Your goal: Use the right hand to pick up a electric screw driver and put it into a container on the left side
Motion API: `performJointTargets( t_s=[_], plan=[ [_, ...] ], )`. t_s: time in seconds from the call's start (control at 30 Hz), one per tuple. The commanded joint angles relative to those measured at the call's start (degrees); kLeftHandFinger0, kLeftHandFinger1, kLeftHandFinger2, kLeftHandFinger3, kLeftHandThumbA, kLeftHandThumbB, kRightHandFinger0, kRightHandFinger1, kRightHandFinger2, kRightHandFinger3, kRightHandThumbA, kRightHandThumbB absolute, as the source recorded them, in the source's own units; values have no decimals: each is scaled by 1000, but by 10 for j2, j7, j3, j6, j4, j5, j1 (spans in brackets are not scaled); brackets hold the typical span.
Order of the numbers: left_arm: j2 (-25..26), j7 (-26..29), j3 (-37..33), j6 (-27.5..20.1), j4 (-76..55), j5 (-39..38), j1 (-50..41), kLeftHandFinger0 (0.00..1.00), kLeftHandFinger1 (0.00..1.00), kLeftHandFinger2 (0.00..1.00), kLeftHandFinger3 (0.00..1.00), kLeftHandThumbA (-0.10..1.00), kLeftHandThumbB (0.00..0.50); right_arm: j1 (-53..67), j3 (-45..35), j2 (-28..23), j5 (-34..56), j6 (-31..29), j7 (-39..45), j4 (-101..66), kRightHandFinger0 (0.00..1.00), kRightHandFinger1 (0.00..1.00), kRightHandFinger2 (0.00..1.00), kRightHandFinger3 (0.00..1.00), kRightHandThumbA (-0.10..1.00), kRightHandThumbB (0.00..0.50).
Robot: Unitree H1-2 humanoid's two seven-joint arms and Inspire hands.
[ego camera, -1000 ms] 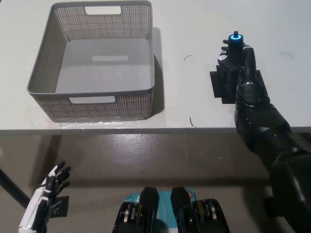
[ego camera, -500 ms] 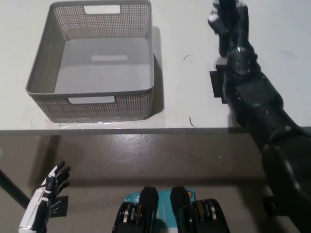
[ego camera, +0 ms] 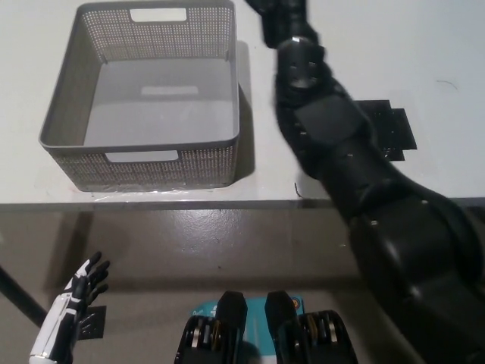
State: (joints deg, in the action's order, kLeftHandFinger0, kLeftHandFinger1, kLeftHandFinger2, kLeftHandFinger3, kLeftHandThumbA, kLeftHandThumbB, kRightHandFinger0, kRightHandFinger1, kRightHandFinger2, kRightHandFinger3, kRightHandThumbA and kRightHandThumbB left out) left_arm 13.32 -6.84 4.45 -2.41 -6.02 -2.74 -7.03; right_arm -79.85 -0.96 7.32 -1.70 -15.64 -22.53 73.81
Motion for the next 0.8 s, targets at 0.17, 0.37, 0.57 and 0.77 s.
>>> performJointTargets(
  t_s=[0.17,0.37,0.57,0.77],
  plan=[
    [13,-6,-3,4,-14,11,11,1000,1000,1000,1000,1000,356,-100,5,63,-4,-15,-4,-18,0,232,647,729,-100,136],
    [14,-13,-8,11,-16,5,21,1000,1000,1000,1000,1000,365,-106,1,90,2,-22,2,1,0,200,602,650,-100,145],
    [15,-12,-11,11,-17,16,25,1000,1000,1000,1000,1000,329,-79,11,100,-8,-14,1,28,0,120,568,637,-100,126],
    [19,-20,-12,14,-23,14,24,1000,1000,1000,1000,1000,288,-36,20,92,-13,-3,2,62,0,262,784,711,-100,132]
  ],
)
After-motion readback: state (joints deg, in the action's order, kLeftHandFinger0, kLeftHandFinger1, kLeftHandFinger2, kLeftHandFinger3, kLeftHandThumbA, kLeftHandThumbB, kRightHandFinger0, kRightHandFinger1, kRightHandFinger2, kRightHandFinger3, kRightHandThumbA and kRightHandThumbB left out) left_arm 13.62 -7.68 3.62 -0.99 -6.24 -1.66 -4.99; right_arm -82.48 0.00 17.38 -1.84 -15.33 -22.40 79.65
